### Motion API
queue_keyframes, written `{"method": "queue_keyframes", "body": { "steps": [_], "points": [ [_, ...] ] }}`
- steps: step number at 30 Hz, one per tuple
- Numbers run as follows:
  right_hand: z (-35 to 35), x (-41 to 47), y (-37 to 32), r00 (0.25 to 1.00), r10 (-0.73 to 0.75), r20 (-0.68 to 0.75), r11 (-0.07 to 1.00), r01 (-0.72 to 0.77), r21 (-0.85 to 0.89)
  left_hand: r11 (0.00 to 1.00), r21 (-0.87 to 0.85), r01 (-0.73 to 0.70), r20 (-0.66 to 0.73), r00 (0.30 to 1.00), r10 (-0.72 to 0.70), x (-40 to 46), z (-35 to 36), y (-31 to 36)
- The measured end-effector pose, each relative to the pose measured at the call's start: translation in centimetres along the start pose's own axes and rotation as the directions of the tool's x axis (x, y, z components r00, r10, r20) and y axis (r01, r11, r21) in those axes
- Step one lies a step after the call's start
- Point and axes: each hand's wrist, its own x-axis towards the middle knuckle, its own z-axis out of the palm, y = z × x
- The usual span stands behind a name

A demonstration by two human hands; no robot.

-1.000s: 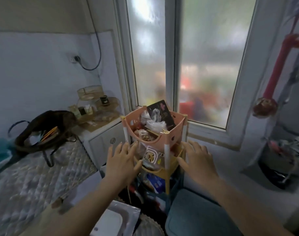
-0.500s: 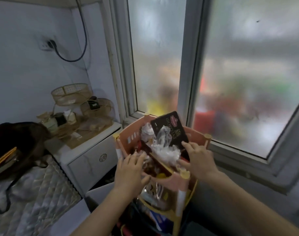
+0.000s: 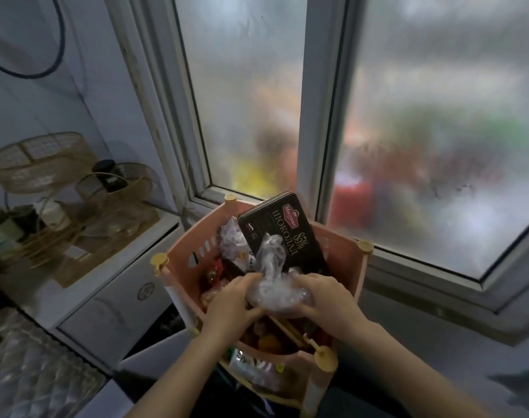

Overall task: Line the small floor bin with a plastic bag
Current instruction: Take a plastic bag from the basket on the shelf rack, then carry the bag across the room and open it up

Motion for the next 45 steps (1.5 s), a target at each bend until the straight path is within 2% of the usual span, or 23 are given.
{"method": "queue_keyframes", "body": {
  "steps": [6, 10, 13, 17, 19, 21, 22, 24, 27, 29, 34, 36, 38, 40, 43, 44, 45],
  "points": [
    [-1.3, -2.8, -2.3, 0.957, -0.010, -0.289, 0.984, 0.060, 0.165, 0.946, -0.320, -0.059, -0.090, 0.995, 0.031, -1.9, -3.1, 1.4],
    [-3.7, -7.2, -5.0, 0.883, 0.103, -0.458, 0.946, 0.055, 0.319, 0.860, -0.500, -0.097, -0.162, 0.987, 0.017, -4.7, -6.1, 3.8],
    [-5.7, -11.5, -6.5, 0.800, 0.227, -0.556, 0.903, 0.041, 0.427, 0.808, -0.563, -0.172, -0.171, 0.981, 0.090, -6.9, -8.2, 6.9],
    [-8.3, -19.3, -7.4, 0.647, 0.341, -0.682, 0.872, 0.054, 0.487, 0.720, -0.613, -0.327, -0.180, 0.944, 0.275, -10.2, -9.0, 12.9],
    [-9.7, -23.9, -7.2, 0.591, 0.403, -0.698, 0.845, 0.051, 0.532, 0.701, -0.594, -0.394, -0.168, 0.913, 0.371, -12.0, -8.2, 16.1],
    [-11.2, -28.9, -7.0, 0.575, 0.452, -0.681, 0.825, 0.020, 0.565, 0.693, -0.491, -0.528, -0.188, 0.841, 0.507, -14.0, -7.2, 19.6],
    [-12.0, -31.5, -6.9, 0.577, 0.464, -0.672, 0.824, -0.002, 0.567, 0.653, -0.461, -0.601, -0.185, 0.785, 0.591, -15.2, -6.8, 21.6],
    [-13.7, -36.8, -6.9, 0.574, 0.487, -0.659, 0.826, -0.056, 0.561, 0.532, -0.474, -0.702, -0.131, 0.654, 0.745, -17.6, -6.0, 26.0],
    [-15.7, -45.0, -7.4, 0.527, 0.540, -0.657, 0.816, -0.136, 0.561, 0.372, -0.563, -0.738, 0.019, 0.438, 0.899, -21.9, -3.9, 33.1],
    [-16.5, -50.6, -7.9, 0.470, 0.572, -0.672, 0.808, -0.183, 0.560, 0.318, -0.625, -0.713, 0.088, 0.340, 0.936, -25.5, -2.0, 37.6],
    [-17.1, -65.0, -9.5, 0.209, 0.583, -0.785, 0.809, -0.248, 0.534, 0.279, -0.804, -0.525, 0.192, 0.215, 0.958, -36.0, 3.5, 47.4],
    [-17.1, -70.7, -10.5, 0.130, 0.582, -0.803, 0.806, -0.219, 0.550, 0.260, -0.857, -0.445, 0.199, 0.180, 0.963, -40.8, 5.4, 51.1],
    [-16.8, -77.3, -11.4, 0.058, 0.613, -0.788, 0.784, -0.168, 0.598, 0.260, -0.908, -0.327, 0.212, 0.176, 0.961, -45.9, 7.2, 54.8],
    [-16.2, -83.9, -12.4, 0.014, 0.669, -0.743, 0.736, -0.150, 0.660, 0.279, -0.944, -0.175, 0.250, 0.169, 0.953, -51.2, 8.8, 58.3],
    [-14.9, -92.7, -14.1, 0.011, 0.724, -0.690, 0.677, -0.205, 0.707, 0.288, -0.958, 0.013, 0.288, 0.095, 0.953, -59.3, 11.1, 63.0],
    [-14.5, -95.1, -14.8, -0.009, 0.737, -0.675, 0.658, -0.213, 0.722, 0.286, -0.957, 0.054, 0.289, 0.078, 0.954, -61.9, 12.0, 64.4],
    [-14.1, -97.4, -15.3, -0.061, 0.746, -0.663, 0.639, -0.212, 0.739, 0.285, -0.954, 0.093, 0.292, 0.063, 0.954, -64.5, 12.7, 65.8]
  ]
}}
